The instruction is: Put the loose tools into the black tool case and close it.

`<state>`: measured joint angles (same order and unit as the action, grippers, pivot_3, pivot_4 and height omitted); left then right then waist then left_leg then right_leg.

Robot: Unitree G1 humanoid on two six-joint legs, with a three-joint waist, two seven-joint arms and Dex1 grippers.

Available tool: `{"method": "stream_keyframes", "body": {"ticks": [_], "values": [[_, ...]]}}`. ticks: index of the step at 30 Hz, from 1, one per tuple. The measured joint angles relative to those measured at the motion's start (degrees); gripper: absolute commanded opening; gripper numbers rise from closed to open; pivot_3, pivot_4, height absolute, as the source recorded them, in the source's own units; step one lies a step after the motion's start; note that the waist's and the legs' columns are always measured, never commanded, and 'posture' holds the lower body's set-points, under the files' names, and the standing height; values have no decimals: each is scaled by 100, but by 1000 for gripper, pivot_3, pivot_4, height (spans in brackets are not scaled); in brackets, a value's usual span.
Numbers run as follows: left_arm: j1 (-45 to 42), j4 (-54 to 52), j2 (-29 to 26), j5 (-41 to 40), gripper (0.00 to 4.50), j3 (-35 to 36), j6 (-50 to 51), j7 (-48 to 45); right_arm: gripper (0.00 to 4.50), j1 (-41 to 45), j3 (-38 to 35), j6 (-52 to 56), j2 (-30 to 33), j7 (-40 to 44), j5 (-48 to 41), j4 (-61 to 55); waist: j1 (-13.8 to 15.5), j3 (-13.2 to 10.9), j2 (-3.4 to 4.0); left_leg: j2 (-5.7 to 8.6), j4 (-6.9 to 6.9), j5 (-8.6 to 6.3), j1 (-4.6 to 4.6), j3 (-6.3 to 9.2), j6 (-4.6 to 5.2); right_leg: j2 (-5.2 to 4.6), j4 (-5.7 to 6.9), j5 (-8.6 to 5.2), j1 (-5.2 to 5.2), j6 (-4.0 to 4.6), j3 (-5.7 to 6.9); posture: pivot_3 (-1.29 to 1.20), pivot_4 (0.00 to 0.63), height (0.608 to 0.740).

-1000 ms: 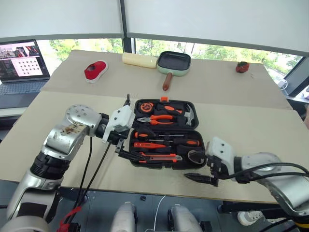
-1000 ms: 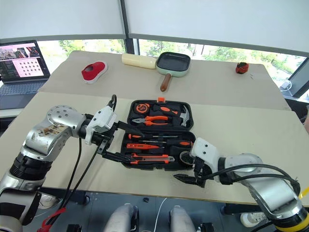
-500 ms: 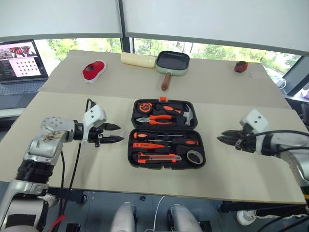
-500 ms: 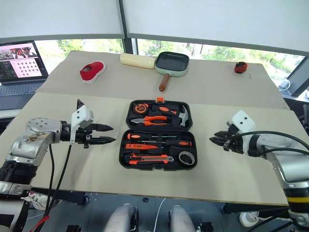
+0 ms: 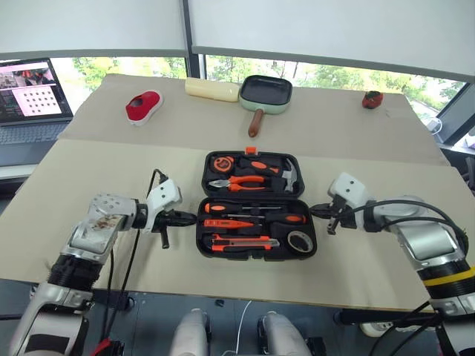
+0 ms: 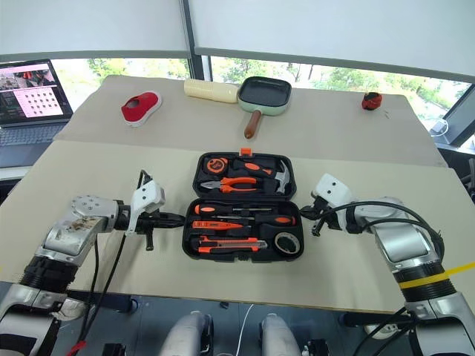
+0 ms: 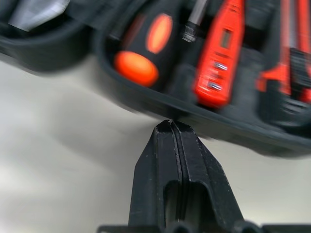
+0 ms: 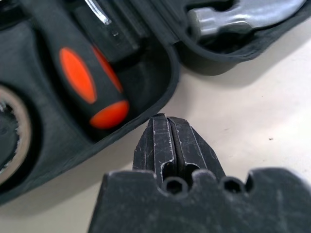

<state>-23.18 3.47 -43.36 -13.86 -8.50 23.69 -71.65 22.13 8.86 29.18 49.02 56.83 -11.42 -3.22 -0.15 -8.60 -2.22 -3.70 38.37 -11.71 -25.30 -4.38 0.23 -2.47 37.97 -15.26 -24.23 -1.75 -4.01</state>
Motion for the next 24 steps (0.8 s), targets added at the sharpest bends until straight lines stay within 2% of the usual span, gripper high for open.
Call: {"method": "stream_keyframes", "body": {"ticks": [8, 12, 16, 17, 19, 20, 22, 24], "values": [[718, -687, -448, -195, 50, 105, 164, -295, 0, -1088, -210, 330, 177, 225, -281, -1305, -20, 0, 0, -2, -7, 0, 5, 1, -1, 1, 2, -3, -2, 5, 1, 0, 150, 740], [994, -906, -550, -190, 50, 183, 2, -264, 0, -1626, -388, 477, 174, 28, -334, -1859, -35, 1, 1, -2, -7, 0, 11, 0, -1, 1, 2, -3, 3, 5, 1, 0, 150, 740], [1062, -883, -601, -154, 50, 219, -150, -178, 0, -1819, -566, 543, 176, -199, -336, -1993, -39, 1, 1, -2, -7, 1, 13, 0, -2, 1, 3, -3, 5, 5, 1, 0, 150, 740], [1062, -823, -630, -165, 555, 238, -146, -157, 575, -1866, -710, 602, 207, -239, -344, -1993, -39, 1, 1, -1, -6, 1, 13, 0, -3, 0, 3, -3, 5, 6, 1, 0, 150, 740], [1060, -700, -740, -190, 1001, 320, -127, -153, 1017, -1954, -989, 681, 347, -238, -368, -1970, -39, 1, 1, -2, -6, 2, 17, -1, -3, 1, 6, -2, 6, 7, 1, 0, 150, 740], [1042, -588, -821, -210, 1459, 400, -76, -149, 1480, -1985, -1192, 764, 435, -219, -445, -1954, -44, 1, 1, -3, -6, 2, 22, -1, -3, 2, 7, -2, 7, 8, 1, 0, 150, 740], [920, -264, -930, -245, 2059, 621, 186, -86, 2071, -1960, -1536, 963, 502, -183, -639, -1845, -63, 1, 1, -11, -7, 2, 40, -1, -3, 9, 8, -1, 16, 13, 1, 0, 150, 740], [573, 88, -891, -385, 2750, 742, 806, 113, 2812, -1675, -1714, 1340, 414, -199, -954, -1640, -70, 0, -1, -10, -6, 8, 45, -1, -3, 10, 11, -3, 17, 12, 1, 0, 150, 740]]}}
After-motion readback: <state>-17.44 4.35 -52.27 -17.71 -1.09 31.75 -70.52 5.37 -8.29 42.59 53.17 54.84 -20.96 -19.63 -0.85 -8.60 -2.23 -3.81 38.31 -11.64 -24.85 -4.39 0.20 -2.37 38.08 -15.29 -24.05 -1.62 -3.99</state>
